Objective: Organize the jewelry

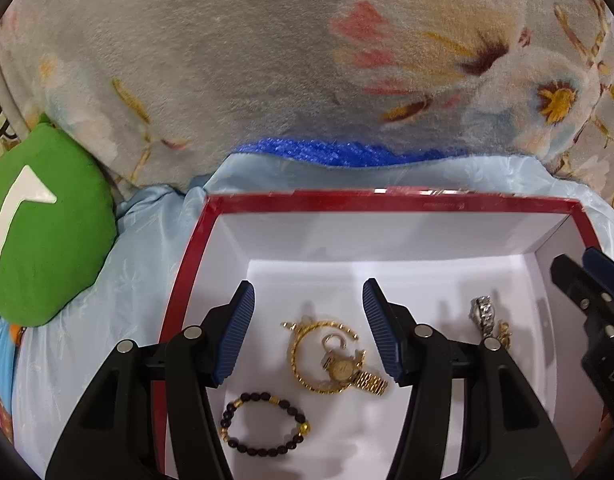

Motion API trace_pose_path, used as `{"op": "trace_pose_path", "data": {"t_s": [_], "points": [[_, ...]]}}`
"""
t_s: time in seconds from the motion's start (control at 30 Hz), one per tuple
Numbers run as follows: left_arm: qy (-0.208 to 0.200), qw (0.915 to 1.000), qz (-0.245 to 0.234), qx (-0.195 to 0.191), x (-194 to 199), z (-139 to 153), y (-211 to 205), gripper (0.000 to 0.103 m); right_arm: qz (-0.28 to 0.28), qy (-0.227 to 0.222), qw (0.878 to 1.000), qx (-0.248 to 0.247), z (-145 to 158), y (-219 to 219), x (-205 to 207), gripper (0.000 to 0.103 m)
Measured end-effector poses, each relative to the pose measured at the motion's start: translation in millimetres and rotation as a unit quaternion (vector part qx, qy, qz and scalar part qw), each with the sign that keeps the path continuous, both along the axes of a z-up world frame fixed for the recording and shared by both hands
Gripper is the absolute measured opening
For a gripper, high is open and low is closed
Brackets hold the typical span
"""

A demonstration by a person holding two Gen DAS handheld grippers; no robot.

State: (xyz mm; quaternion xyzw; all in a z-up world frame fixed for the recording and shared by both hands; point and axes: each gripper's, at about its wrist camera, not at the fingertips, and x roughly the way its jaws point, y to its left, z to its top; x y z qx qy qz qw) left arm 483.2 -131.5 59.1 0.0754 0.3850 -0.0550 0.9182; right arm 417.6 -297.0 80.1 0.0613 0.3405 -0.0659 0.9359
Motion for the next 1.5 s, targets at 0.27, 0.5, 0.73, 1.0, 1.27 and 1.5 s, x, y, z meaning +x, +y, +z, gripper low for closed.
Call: {"op": "trace_pose_path", "data": {"t_s": [0.27, 0.5, 0.73, 1.0, 1.27, 1.5], "points": [[-0.042, 0.9989, -0.004, -0.022, -77, 26, 28, 0.072, 0.015, 0.008, 0.999, 0.044, 3, 7, -80, 0.051], [-0.014, 0.9999, -0.005, 0.002, -132, 10, 39, 0.072, 0.001, 0.02, 0.998, 0.067, -15, 10, -146, 0.051], [0.029, 0.999, -0.024, -0.023, -163, 0, 49, 0.072, -0.013, 0.025, 0.998, 0.059, -16, 14, -176, 0.056], [0.03, 0.9994, -0.018, -0.009, -177, -5, 53, 0.072, -0.016, 0.03, 0.999, 0.041, -24, 28, -187, 0.059], [0.026, 0.9997, -0.003, -0.005, -182, -4, 58, 0.081, -0.019, 0.035, 0.998, 0.04, -34, 33, -190, 0.063], [0.026, 0.9996, 0.009, -0.011, -181, -7, 61, 0.087, -0.023, 0.027, 0.999, 0.011, -37, 44, -191, 0.077]]}}
